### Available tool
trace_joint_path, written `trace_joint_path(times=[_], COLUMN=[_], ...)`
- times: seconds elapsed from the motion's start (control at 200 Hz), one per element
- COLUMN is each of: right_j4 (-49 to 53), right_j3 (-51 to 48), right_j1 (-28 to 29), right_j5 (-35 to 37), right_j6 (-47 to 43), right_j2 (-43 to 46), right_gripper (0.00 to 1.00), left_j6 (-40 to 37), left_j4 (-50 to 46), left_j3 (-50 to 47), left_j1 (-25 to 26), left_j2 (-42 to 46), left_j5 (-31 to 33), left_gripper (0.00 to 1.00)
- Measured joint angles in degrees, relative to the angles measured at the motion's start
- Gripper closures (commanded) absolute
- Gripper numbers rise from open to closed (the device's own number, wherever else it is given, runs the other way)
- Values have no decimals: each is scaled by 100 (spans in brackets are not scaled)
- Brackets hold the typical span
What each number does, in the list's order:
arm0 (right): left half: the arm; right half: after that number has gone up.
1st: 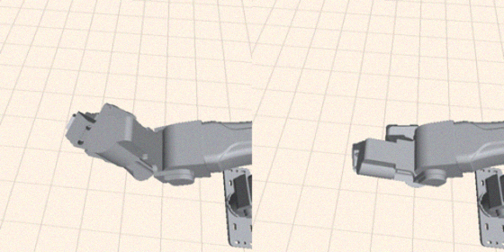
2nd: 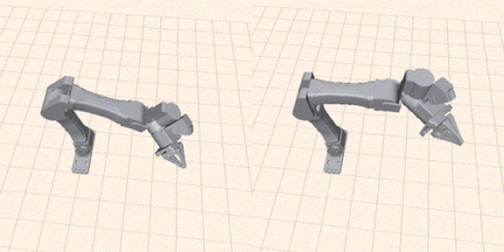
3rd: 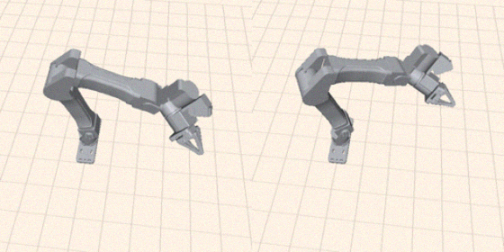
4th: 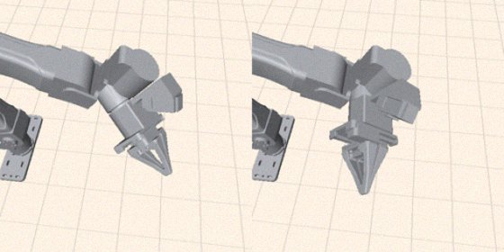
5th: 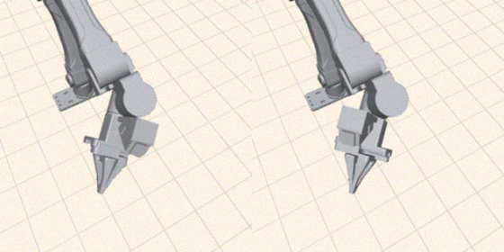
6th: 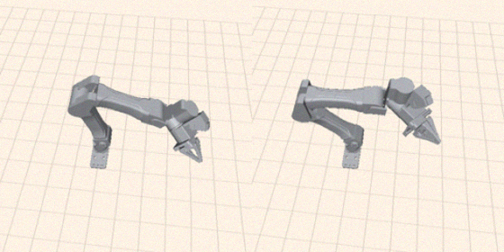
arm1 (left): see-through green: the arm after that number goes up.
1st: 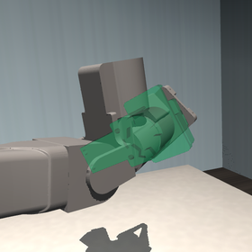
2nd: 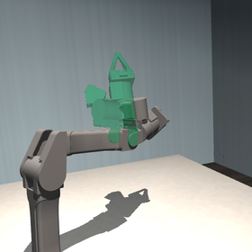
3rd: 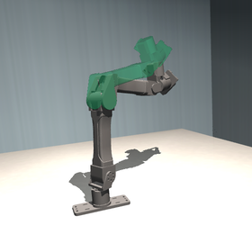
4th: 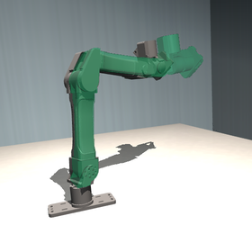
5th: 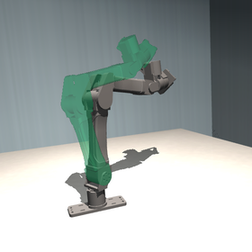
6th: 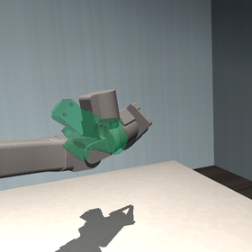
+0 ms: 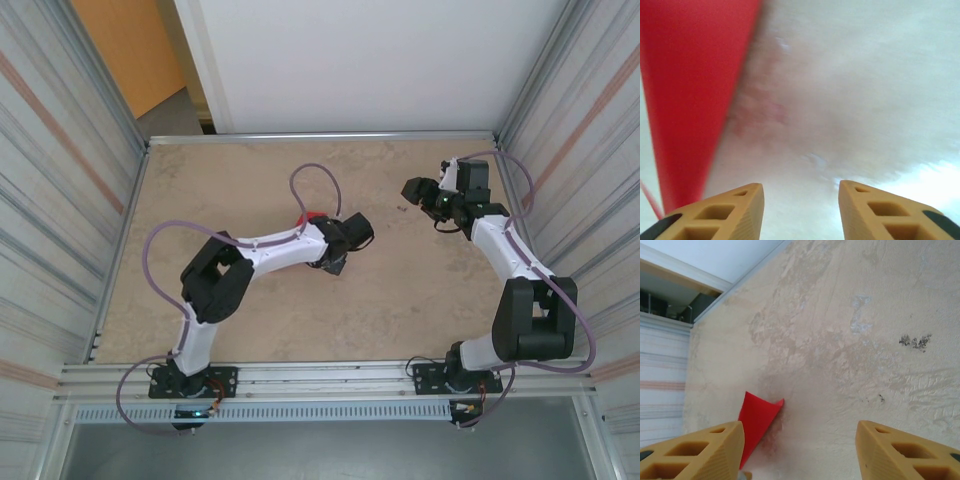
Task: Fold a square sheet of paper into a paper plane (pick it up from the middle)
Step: Turn over the paper at the center of the table, then fold the wing for the fifth time at the center of the table.
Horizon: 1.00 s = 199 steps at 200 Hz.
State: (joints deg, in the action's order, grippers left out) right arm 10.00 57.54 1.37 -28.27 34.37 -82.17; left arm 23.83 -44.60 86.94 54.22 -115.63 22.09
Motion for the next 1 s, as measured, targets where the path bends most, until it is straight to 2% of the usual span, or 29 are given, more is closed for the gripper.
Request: trace_joint_path(times=[0.155, 0.205, 0.281, 0.306, 0.391, 0.551, 0.722, 0.997], right_j4=[-81, -140, -262, -291, -326, -417, -426, -415], right_j3=[-114, -151, -227, -249, -271, -271, -271, -271], right_j1=[0, 0, 0, 0, 0, 4, 15, 87], right_j5=[39, 33, -4, -20, -46, -44, -39, -39], right_j6=[105, 122, 162, 170, 229, 251, 251, 249], right_j2=[0, 0, 0, 0, -17, -31, -31, -44], right_gripper=[36, 35, 34, 28, 24, 24, 24, 24], left_j6=[151, 197, 321, 350, 492, 669, 756, 815], left_j4=[439, 599, 925, 1040, 1482, 2173, 2544, 2815], left_j3=[-632, -828, -1158, -1285, -1714, -2271, -2310, -2308], left_j1=[17, -72, -313, -437, -925, -1716, -1954, -2253], left_j2=[597, 850, 1215, 1340, 1655, 1744, 1596, 1165], left_j5=[-732, -922, -1235, -1355, -1788, -2581, -3075, -3261], left_gripper=[39, 34, 31, 30, 30, 31, 32, 34])
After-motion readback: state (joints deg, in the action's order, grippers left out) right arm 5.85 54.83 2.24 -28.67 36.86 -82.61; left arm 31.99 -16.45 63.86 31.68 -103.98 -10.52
